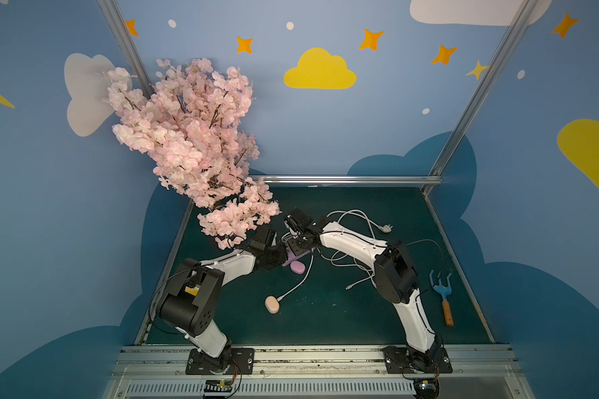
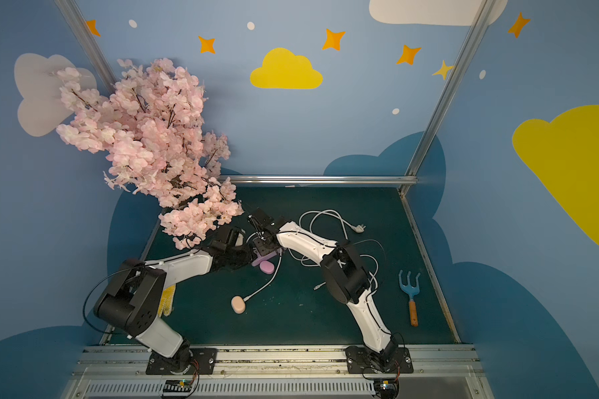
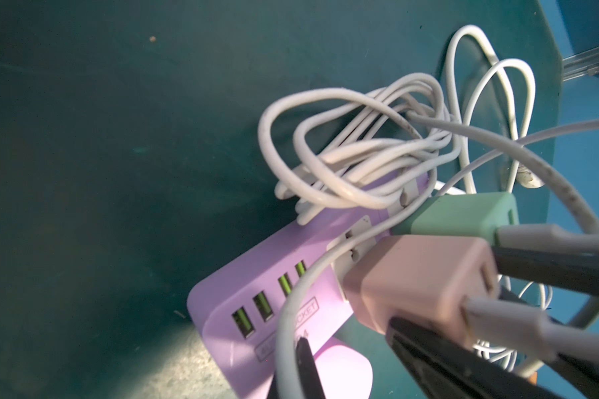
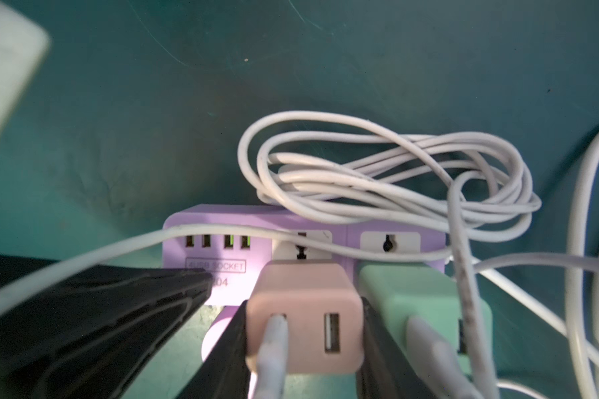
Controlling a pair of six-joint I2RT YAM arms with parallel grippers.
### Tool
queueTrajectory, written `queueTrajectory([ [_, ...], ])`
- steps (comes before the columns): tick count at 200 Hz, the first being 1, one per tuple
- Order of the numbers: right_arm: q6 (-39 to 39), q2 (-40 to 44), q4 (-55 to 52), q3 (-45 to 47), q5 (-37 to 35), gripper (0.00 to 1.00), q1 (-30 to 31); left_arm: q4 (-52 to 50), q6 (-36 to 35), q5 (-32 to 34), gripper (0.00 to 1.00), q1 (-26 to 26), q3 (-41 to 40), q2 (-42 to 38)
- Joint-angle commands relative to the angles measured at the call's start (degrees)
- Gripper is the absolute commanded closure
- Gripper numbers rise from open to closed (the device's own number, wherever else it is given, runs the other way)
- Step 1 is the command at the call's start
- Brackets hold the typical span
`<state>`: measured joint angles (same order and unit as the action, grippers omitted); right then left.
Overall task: Charge the bluetooth headset
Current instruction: Insert the plug into the socket.
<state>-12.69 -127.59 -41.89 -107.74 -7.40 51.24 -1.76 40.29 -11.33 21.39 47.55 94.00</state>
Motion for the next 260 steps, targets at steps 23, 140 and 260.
queueTrajectory([
  [23, -6.4, -10.5, -7.6, -0.1, 10.9, 1.0, 0.7, -2.5, -0.3, 0.4, 0.96, -0.1, 1.3, 2.0],
  [140, -7.9, -9.3, -3.5, 9.3, 4.7, 1.0, 2.6, -2.1, -0.5, -1.7, 0.97, -0.2, 2.7, 5.1],
  [260, -6.5, 0.0, -2.2, 9.2, 16.5, 0.35, 3.1, -1.4, 0.8, -1.2, 0.97, -0.3, 5.0, 8.0],
])
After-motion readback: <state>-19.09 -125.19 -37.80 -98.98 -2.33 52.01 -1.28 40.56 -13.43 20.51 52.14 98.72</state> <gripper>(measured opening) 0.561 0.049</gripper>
